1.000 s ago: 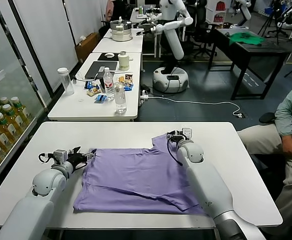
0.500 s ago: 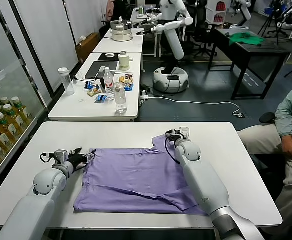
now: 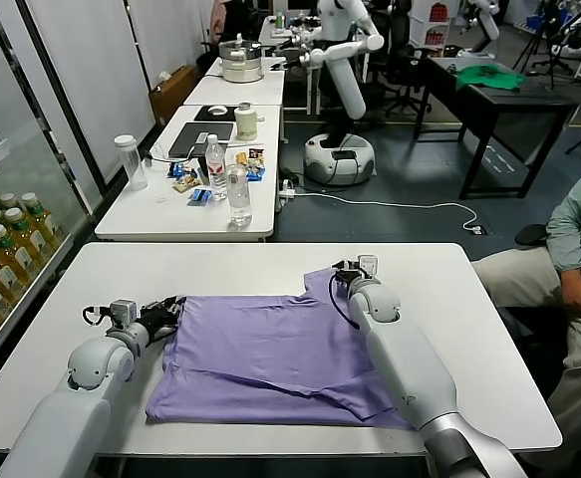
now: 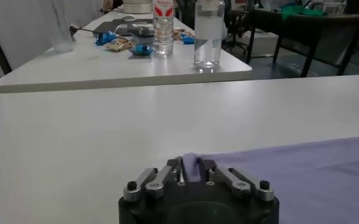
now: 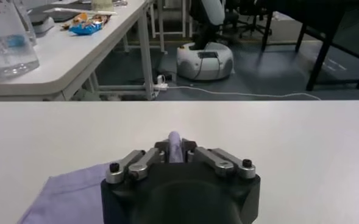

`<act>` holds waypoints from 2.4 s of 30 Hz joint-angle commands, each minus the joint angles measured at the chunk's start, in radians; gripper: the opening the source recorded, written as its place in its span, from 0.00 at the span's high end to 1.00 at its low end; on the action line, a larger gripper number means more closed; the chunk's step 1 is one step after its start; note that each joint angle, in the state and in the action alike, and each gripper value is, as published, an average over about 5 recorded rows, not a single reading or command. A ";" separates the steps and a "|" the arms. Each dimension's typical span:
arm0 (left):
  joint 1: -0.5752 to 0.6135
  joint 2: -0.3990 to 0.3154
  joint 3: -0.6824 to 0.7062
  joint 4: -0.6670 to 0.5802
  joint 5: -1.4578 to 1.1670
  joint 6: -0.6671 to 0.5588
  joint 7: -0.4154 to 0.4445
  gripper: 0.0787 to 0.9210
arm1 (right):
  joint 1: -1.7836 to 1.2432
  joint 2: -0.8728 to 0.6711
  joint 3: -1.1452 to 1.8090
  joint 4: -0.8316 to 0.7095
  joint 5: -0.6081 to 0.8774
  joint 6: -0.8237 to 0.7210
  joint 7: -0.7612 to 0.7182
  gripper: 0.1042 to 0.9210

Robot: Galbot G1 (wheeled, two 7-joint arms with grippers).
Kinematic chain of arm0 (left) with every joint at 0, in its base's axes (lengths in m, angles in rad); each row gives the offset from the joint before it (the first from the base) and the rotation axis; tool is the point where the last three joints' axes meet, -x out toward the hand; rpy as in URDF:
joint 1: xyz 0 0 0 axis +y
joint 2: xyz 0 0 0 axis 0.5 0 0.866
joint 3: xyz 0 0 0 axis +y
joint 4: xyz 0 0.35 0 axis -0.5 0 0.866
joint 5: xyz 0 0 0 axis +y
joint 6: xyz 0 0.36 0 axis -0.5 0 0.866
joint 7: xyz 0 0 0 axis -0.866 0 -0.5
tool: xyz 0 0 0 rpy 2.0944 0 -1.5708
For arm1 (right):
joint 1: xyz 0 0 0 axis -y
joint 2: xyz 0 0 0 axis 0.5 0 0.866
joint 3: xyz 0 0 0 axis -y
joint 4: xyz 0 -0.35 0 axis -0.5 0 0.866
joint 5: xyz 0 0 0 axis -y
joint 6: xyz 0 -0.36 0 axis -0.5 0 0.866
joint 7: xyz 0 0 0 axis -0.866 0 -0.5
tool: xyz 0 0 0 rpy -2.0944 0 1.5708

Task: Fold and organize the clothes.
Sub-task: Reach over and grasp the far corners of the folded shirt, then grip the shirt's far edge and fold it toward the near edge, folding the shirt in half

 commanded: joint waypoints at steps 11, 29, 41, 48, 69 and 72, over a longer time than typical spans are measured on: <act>0.269 0.052 -0.147 -0.287 -0.055 -0.061 -0.003 0.99 | -0.343 -0.285 0.041 0.735 0.183 -0.099 0.079 0.99; 0.464 0.038 -0.221 -0.406 -0.037 -0.118 -0.002 0.99 | -0.740 -0.382 0.253 1.048 0.197 -0.108 0.063 0.99; 0.503 0.022 -0.225 -0.446 -0.016 -0.114 -0.001 0.99 | -0.833 -0.402 0.320 1.084 0.196 -0.114 0.054 0.99; 0.503 0.027 -0.229 -0.452 0.005 -0.085 0.006 0.99 | -0.849 -0.413 0.319 1.079 0.182 -0.124 0.052 0.99; 0.518 0.024 -0.247 -0.567 0.131 0.051 -0.147 0.69 | -0.889 -0.407 0.316 1.106 0.104 -0.145 0.044 0.61; 0.519 -0.005 -0.215 -0.602 0.043 0.067 -0.222 0.59 | -0.903 -0.400 0.320 1.118 0.089 -0.146 0.043 0.50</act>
